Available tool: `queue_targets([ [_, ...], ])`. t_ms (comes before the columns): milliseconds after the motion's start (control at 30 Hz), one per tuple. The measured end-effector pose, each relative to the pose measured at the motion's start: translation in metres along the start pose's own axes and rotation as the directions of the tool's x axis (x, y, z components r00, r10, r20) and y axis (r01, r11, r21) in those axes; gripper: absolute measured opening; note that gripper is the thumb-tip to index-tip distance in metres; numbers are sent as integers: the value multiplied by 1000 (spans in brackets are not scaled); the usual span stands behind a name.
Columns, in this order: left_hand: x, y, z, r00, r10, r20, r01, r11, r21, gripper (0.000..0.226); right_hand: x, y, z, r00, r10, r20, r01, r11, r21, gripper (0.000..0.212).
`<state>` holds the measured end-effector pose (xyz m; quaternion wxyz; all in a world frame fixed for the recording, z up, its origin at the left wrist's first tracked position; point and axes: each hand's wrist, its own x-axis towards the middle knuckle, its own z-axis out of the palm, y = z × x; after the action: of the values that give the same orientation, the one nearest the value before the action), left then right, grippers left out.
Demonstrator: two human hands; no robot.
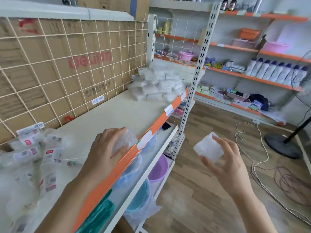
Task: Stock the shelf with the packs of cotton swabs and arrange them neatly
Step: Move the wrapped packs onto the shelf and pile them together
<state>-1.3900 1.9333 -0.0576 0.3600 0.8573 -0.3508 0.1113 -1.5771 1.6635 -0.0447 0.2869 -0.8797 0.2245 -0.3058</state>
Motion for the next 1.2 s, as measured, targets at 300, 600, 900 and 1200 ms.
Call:
queue_targets([
  [300, 84, -13, 49, 999, -23, -33, 23, 999, 22, 46, 107, 53, 36, 999, -17, 33, 17, 1000, 14, 62],
  [600, 202, -7, 123, 980, -124, -154, 142, 984, 110, 62, 274, 120, 50, 978, -163, 131, 151, 984, 91, 60],
  [900, 279, 6, 174, 934, -280, -222, 314, 940, 132, 67, 381, 154, 72, 926, -281, 252, 248, 956, 155, 62],
  [1200, 363, -23, 173, 904, -347, -250, 379, 920, 94, 73, 461, 135, 121, 871, -379, 314, 330, 923, 199, 62],
])
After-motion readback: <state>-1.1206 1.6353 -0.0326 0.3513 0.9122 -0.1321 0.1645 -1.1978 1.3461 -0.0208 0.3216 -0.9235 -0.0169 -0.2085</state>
